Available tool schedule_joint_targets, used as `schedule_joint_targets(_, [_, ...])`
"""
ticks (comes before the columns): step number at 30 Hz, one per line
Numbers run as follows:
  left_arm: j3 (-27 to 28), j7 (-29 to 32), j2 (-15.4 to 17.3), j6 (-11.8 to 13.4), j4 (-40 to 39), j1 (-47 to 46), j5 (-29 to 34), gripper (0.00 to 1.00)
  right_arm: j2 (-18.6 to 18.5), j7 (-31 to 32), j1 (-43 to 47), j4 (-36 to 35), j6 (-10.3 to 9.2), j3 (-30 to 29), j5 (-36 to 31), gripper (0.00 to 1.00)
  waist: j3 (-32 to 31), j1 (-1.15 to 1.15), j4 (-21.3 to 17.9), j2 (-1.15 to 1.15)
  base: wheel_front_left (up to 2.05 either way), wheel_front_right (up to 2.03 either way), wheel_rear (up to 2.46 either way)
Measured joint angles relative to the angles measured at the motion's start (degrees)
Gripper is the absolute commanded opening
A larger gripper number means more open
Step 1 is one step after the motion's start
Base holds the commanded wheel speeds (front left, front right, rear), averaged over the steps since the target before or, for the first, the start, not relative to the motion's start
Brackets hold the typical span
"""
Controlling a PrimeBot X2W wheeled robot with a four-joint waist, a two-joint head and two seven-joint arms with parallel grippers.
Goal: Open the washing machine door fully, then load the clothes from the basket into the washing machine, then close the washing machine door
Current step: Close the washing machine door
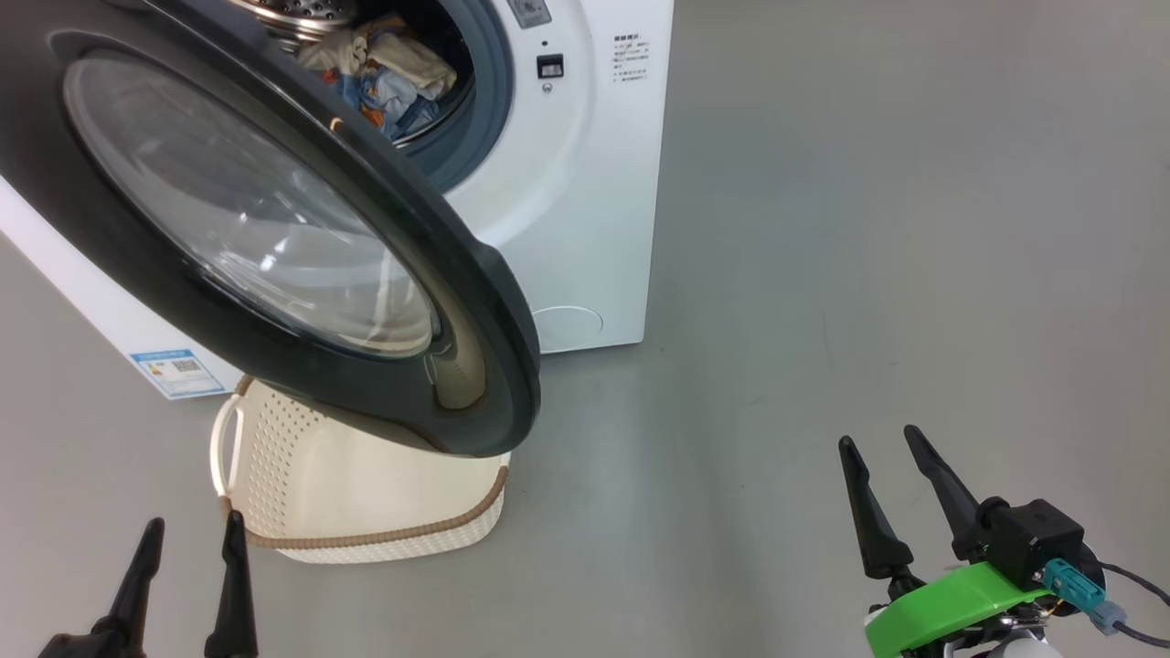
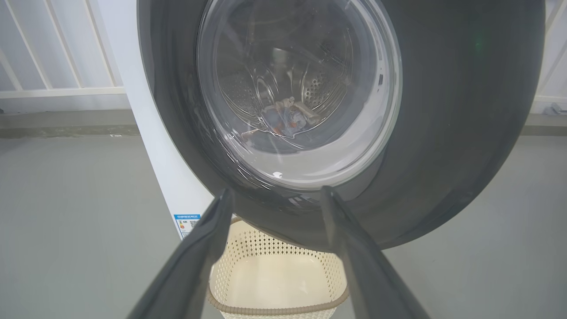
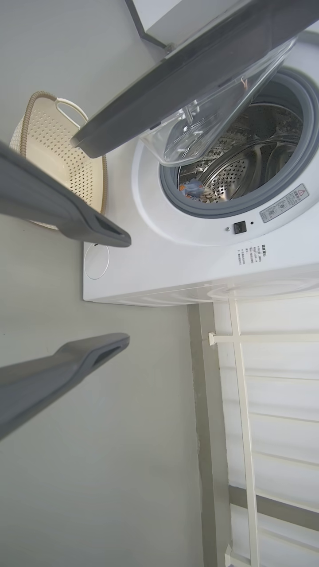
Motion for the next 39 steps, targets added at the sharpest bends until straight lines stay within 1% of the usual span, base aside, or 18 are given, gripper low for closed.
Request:
schedule_joint_targets(1, [0.0,0.0,-0.02,0.0,0.0,0.0,0.0,1.0,0.0,0.0,0.0,0.05,0.0,0.0,0.0,1.0,0.03,0.0,0.0,0.0,0.0,0.0,0.0])
schedule_joint_targets(2, [0.0,0.0,-0.04,0.0,0.0,0.0,0.0,1.0,0.0,0.0,0.0,0.12,0.0,0.0,0.0,0.9,0.04,0.0,0.01,0.0,0.0,0.0,0.0])
schedule_joint_targets(3, [0.0,0.0,-0.08,0.0,0.0,-0.01,0.0,1.0,0.0,0.0,0.0,0.21,0.0,-0.02,0.0,0.71,0.06,0.0,0.01,0.0,0.0,0.0,0.0])
schedule_joint_targets(4, [0.0,0.0,-0.08,0.0,0.0,-0.01,0.0,1.0,0.0,0.0,0.0,0.31,0.0,-0.04,0.0,0.28,0.08,0.0,0.0,0.0,0.0,0.0,0.0])
schedule_joint_targets(5, [0.0,0.0,-0.09,0.0,0.0,-0.01,0.0,1.0,0.0,0.0,-0.01,0.38,0.0,-0.05,0.01,0.04,0.1,0.0,-0.01,0.0,0.0,0.0,0.0])
schedule_joint_targets(6, [0.0,0.0,-0.1,0.0,0.0,-0.02,0.0,1.0,0.0,0.0,-0.01,0.46,0.0,-0.05,0.01,0.0,0.14,0.0,-0.01,0.0,0.0,0.0,0.0])
schedule_joint_targets(11, [0.01,0.0,-0.11,0.0,0.0,-0.03,0.0,1.0,0.02,0.0,-0.01,0.82,0.0,-0.29,0.09,0.0,0.25,0.0,-0.03,0.0,0.0,0.0,0.0])
schedule_joint_targets(14, [-0.04,0.0,-0.13,0.0,-0.01,-0.07,0.0,1.0,0.07,0.01,-0.01,-0.82,0.0,-0.85,0.23,0.0,0.29,0.0,0.06,0.0,0.0,0.0,0.0])
schedule_joint_targets(18, [0.11,0.0,-0.15,0.0,-0.1,-0.23,-0.01,1.0,0.16,0.0,-0.73,-8.68,0.0,-0.43,1.67,0.0,0.29,0.0,0.06,0.0,0.0,0.0,0.0])
schedule_joint_targets(22, [0.2,0.0,-0.25,0.0,-0.18,-0.25,-0.03,1.0,0.1,-0.19,-4.19,-18.82,0.0,2.49,2.66,0.0,0.46,0.0,0.01,0.0,0.0,0.0,0.0])
schedule_joint_targets(26, [0.01,0.0,-0.32,0.0,-0.18,-0.31,-0.16,1.0,-1.14,-0.44,-7.51,-26.14,0.0,7.79,2.72,0.0,0.59,0.0,0.29,0.0,0.0,0.0,0.0])
schedule_joint_targets(32, [-1.22,0.0,-0.33,0.0,-0.08,-1.22,-0.19,1.0,-2.78,1.52,-13.03,-33.1,0.0,16.86,3.25,0.0,0.76,0.0,1.66,0.0,0.0,0.0,0.0])
schedule_joint_targets(33, [-1.42,0.0,-0.33,0.0,-0.07,-1.23,-0.2,1.0,-2.87,1.99,-13.82,-33.71,0.0,18.75,3.38,0.0,0.82,0.0,1.97,0.0,0.0,0.0,0.0])
schedule_joint_targets(34, [-1.71,0.0,-0.34,0.0,-0.05,-1.37,-0.29,1.0,-2.98,3.36,-15.18,-34.22,0.0,22.27,3.64,0.0,0.98,0.0,2.65,0.0,0.0,0.0,0.0])
schedule_joint_targets(39, [-2.52,0.0,-0.36,0.0,-0.13,-2.58,-0.63,1.0,-3.38,5.54,-17.49,-33.5,0.0,31.25,5.34,0.0,1.78,0.0,4.49,0.0,0.0,0.0,0.0])
